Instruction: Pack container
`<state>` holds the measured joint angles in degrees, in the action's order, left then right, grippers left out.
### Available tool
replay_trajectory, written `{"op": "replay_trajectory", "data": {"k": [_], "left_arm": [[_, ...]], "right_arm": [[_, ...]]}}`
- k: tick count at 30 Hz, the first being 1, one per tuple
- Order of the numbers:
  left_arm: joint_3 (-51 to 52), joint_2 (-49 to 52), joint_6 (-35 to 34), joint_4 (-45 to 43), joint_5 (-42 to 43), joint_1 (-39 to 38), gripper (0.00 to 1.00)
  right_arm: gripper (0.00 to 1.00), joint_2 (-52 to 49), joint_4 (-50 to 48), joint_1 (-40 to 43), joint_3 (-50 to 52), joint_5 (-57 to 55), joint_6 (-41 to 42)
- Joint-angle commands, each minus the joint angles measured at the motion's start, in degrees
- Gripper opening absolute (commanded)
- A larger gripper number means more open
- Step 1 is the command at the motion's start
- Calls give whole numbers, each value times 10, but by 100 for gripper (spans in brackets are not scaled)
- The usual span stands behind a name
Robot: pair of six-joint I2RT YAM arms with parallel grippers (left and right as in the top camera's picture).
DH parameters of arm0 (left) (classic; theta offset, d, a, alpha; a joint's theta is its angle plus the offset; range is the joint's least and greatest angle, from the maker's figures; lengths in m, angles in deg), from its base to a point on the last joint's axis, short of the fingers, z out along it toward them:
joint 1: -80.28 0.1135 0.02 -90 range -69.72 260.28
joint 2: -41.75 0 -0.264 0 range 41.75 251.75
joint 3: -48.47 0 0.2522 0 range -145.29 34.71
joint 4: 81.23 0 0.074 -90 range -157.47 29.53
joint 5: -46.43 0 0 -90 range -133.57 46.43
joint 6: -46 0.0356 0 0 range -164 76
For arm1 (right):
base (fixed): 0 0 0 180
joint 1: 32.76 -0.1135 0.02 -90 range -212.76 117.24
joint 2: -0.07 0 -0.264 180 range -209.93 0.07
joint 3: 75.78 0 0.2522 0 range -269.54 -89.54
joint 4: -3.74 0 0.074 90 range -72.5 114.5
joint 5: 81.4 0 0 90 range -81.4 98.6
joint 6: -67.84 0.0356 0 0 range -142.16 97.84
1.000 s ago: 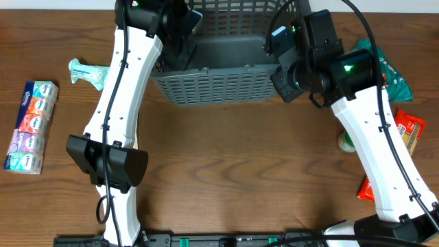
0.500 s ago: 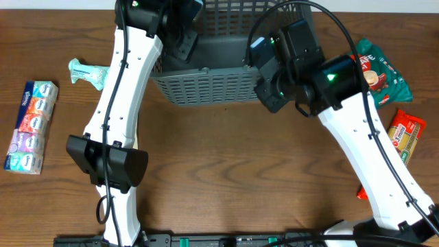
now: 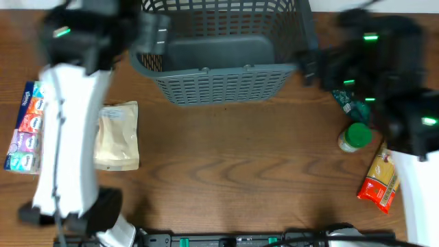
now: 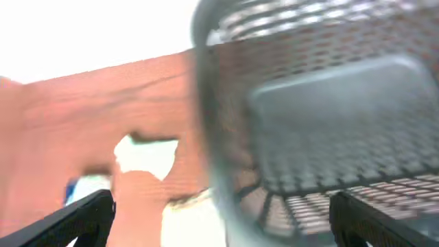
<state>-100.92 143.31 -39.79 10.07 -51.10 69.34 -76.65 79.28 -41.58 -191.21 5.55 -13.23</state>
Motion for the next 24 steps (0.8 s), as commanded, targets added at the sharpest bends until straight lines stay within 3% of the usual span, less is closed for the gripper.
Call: {"op": "replay_trajectory", "data": {"k": [1, 7, 18, 24], "left_arm": [[-3, -32, -82, 50, -22, 52, 99], [-2, -37, -133, 146, -22, 120, 99], [-2, -35, -133, 139, -22, 128, 99], [-2, -35, -133, 139, -22, 128, 99]], "right_arm": [[99, -1, 38, 100, -7, -36, 191], [99, -45, 81, 233, -7, -31, 280], [99, -200, 68, 326, -6, 144, 313], [99, -270, 72, 385, -6, 160, 300]]}}
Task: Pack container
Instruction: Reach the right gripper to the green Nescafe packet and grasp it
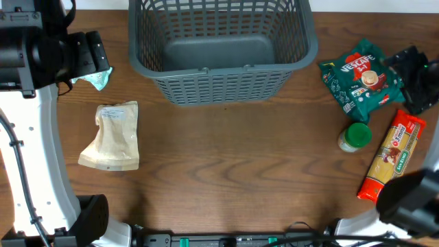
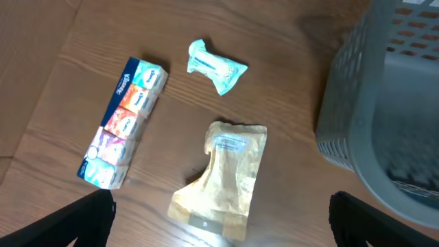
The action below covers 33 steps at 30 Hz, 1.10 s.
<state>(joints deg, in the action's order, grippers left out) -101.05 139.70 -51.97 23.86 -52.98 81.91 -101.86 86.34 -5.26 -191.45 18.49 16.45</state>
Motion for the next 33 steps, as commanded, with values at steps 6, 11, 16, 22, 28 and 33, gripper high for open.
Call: {"op": "replay_trajectory", "data": {"k": [6, 11, 16, 22, 28, 33], "left_arm": [[-1, 1, -11, 1, -3, 2, 99], [-1, 1, -7, -2, -3, 2, 99], [-1, 1, 20, -2, -3, 2, 99], [-1, 1, 24, -6, -3, 2, 99], [-1, 1, 26, -11, -3, 2, 98], [-1, 1, 34, -15, -3, 2, 99]], "right_arm": [[99, -71, -16, 63, -3, 72, -84], [99, -123, -28, 71, -3, 82, -143], [99, -170, -63, 69, 1, 108, -162], [99, -213, -110, 63, 5, 118, -171], [99, -239, -155, 44, 5, 127, -177], [99, -259, -188, 23, 6, 129, -177]]}}
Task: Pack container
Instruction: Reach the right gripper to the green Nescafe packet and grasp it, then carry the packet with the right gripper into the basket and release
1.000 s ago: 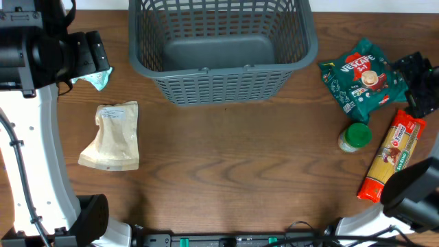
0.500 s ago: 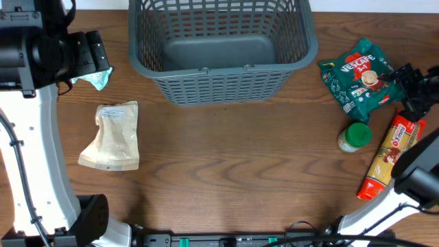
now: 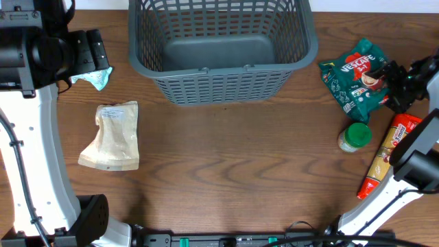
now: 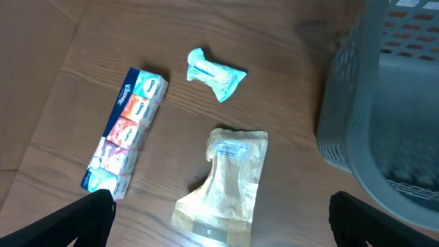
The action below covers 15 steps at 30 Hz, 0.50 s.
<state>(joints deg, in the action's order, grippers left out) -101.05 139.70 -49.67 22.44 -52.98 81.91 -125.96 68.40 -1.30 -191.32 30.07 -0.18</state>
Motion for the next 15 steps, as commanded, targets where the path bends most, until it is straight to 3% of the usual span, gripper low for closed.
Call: {"op": "replay_trajectory", "data": {"k": [1, 7, 10, 12, 15], "left_arm": [[-1, 1, 11, -2, -3, 2, 99], [-1, 1, 11, -3, -3, 2, 99], [-1, 1, 12, -3, -3, 2, 99], [-1, 1, 12, -4, -3, 2, 99], [-1, 1, 12, -4, -3, 2, 99]], "right_arm": [[99, -22, -14, -21, 4, 13, -10], [99, -53, -32, -38, 4, 13, -10], [95, -68, -33, -43, 4, 13, -10], [90, -78, -33, -46, 4, 12, -10], [70, -85, -31, -48, 4, 12, -10]]}}
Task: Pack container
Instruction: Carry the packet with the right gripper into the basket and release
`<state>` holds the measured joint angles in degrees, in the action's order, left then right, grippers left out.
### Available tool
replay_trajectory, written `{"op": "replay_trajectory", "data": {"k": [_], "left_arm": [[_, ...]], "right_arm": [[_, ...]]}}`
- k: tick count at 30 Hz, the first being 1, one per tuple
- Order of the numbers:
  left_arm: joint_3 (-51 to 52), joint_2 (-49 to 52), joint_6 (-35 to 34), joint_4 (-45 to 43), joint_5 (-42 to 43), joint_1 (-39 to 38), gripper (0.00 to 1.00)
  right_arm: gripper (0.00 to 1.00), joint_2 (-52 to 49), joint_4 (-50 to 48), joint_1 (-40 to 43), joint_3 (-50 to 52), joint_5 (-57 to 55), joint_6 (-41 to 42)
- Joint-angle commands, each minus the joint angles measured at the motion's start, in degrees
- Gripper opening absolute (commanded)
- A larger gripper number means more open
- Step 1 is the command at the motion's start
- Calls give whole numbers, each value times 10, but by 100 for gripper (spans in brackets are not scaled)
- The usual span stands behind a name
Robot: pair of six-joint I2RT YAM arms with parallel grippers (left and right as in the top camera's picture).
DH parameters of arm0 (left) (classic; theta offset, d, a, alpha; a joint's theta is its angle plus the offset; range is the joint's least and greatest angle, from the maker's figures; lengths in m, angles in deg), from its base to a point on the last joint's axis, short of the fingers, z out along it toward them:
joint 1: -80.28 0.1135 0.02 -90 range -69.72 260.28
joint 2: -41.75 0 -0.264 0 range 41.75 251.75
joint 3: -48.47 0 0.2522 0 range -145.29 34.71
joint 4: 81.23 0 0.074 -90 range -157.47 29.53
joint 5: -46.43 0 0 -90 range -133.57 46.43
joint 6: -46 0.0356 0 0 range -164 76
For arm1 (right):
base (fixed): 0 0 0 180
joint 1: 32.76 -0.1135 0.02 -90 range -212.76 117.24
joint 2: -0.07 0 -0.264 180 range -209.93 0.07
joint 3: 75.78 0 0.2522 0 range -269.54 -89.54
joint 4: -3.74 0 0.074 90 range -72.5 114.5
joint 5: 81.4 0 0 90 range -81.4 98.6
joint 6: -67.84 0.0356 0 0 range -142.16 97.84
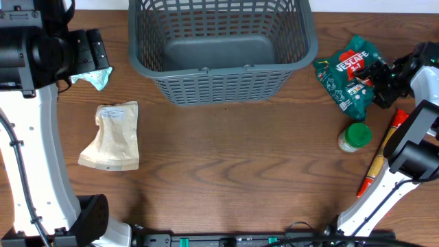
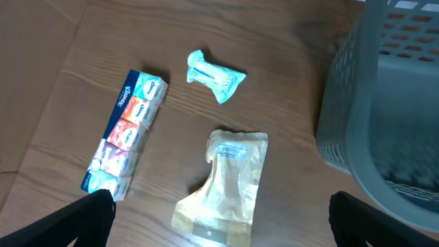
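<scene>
The grey plastic basket stands at the table's far middle, nothing inside it. My right gripper sits on the right edge of a green Nescafe bag, which lies tilted; the jaws look shut on it. High over the left side my left gripper hangs wide open, fingertips at the frame's corners. Below it lie a beige pouch, a teal packet and a multicoloured tissue pack.
A green-lidded jar stands just in front of the Nescafe bag. A red and yellow pasta pack lies beside it, partly under my right arm. The basket's wall rises to the right of the pouch.
The Nescafe bag has turned and shifted a little left toward the basket, with my right gripper on its right edge. My left arm and the left-side items stayed put.
First both arms were blurred in motion, the left one near the basket. Then the left gripper hung open over the pouch, packet and tissues, and the right one was at the table's right edge. It then reached the Nescafe bag, which now lies turned.
</scene>
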<state>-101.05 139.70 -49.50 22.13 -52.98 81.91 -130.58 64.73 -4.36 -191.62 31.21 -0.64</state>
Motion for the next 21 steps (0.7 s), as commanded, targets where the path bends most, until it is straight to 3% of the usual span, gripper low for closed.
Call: {"op": "replay_trajectory", "data": {"k": [1, 5, 9, 16, 21], "left_arm": [[-1, 1, 10, -1, -3, 2, 99], [-1, 1, 10, -1, -3, 2, 98], [-1, 1, 10, -1, -3, 2, 99], [-1, 1, 10, -1, -3, 2, 99], [-1, 1, 10, -1, -3, 2, 99]], "right_arm": [[63, -38, 5, -17, 7, 1, -5], [38, -38, 8, -18, 7, 1, -5], [1, -38, 19, -18, 7, 1, -6], [1, -23, 50, -19, 7, 5, -35], [1, 46, 63, -29, 7, 3, -62]]}}
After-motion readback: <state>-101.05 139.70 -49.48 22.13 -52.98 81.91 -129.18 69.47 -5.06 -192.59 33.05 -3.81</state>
